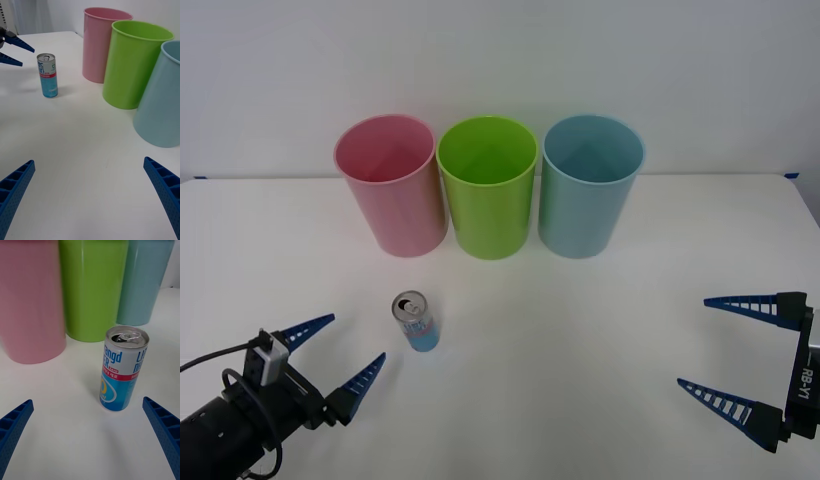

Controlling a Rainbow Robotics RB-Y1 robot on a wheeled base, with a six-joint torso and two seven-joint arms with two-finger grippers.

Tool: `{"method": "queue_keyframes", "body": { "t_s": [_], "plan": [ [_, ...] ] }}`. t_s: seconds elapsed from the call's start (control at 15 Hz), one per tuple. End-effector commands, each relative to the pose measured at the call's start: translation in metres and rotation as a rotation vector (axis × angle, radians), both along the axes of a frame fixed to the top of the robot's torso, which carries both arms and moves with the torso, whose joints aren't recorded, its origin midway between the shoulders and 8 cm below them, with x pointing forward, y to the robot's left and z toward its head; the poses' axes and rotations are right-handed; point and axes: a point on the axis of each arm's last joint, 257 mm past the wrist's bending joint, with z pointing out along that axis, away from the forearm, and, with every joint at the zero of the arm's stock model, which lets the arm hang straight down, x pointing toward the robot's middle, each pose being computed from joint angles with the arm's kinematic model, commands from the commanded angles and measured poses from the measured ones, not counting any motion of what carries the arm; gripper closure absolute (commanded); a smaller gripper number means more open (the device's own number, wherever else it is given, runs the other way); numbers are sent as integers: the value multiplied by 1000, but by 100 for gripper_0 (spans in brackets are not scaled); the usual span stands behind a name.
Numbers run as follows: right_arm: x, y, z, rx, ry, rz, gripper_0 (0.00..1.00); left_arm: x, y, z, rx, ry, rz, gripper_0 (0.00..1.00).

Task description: Put cans in the blue bin and PET bottles in the pink bin and trash in the green bin.

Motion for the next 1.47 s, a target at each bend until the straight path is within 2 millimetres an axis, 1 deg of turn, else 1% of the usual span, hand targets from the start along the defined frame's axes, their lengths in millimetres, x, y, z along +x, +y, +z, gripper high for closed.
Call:
{"method": "queue_keyframes", "body": {
  "t_s": [0.07,0.2,0.4,0.6,0.93,1.2,1.47],
  "plan": [
    [0,0,0,0,0,0,0,14,-14,5,1,-25,-4,0],
    [0,0,0,0,0,0,0,23,-16,5,41,-49,11,0],
    [0,0,0,0,0,0,0,36,-30,-2,44,-43,2,0],
    [0,0,0,0,0,0,0,42,-44,-12,43,-29,-22,0],
    [0,0,0,0,0,0,0,63,-67,-11,41,-45,-34,0],
    [0,0,0,0,0,0,0,77,-76,-11,44,-55,-39,0],
    [0,0,0,0,0,0,0,80,-81,-14,55,-54,-50,0]
  ]
}}
